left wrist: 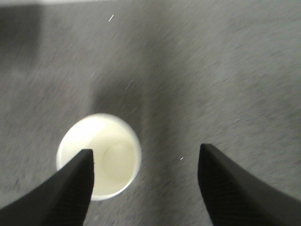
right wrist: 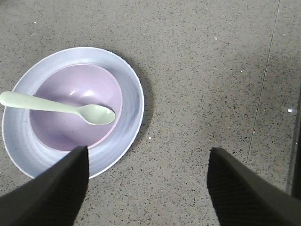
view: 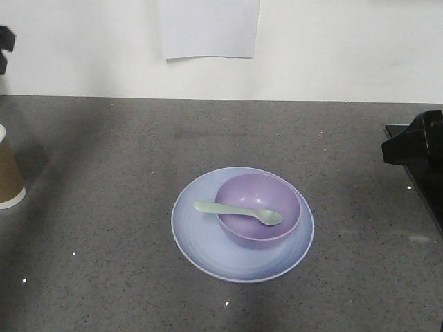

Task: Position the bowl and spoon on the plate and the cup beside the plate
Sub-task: 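Move the left gripper over the paper cup and lower it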

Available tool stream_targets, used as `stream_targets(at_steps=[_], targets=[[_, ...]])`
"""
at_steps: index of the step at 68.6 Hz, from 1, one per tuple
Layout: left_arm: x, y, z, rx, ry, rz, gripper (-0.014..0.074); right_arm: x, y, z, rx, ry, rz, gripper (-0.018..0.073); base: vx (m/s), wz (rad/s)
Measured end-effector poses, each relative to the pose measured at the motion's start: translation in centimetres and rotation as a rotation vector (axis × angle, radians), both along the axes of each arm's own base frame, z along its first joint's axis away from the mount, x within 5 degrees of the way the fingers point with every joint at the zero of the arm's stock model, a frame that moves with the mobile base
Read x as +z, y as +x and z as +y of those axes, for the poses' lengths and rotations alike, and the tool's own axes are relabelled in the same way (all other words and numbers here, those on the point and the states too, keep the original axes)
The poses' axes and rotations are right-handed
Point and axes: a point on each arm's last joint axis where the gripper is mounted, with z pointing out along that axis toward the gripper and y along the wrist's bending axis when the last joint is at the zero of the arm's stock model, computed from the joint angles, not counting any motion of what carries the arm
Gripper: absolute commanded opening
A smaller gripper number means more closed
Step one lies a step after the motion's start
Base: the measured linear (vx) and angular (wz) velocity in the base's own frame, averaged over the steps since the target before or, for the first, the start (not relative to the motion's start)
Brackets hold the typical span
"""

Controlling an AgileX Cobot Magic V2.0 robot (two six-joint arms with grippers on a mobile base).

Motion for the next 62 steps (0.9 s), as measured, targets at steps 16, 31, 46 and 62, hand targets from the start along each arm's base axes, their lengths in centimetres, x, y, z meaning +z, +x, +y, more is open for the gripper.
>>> stream_targets(at_steps=[16, 31, 46, 62], targets=[[-2.6, -0.6, 5.1, 0.182, -0.02, 0.087, 0.0465, 0.0, 0.0, 0.0, -0.001, 0.001, -0.004, 0.0505, 0.0, 0.0], [-4.6, 0.0, 7.1, 0.236, -0.049, 0.123, 0.0465, 0.0, 0.0, 0.0, -0.001, 0.001, -0.004, 0.0505, 0.0, 0.0], [-6.8, 1.7, 7.4, 0.234, -0.065, 0.175, 0.0465, 0.0, 0.0, 0.0, -0.001, 0.001, -0.004, 0.0505, 0.0, 0.0], [-9.1, 3.2, 7.8, 0.234, -0.073, 0.23, 0.0465, 0.0, 0.0, 0.0, -0.001, 0.001, -0.004, 0.0505, 0.0, 0.0]])
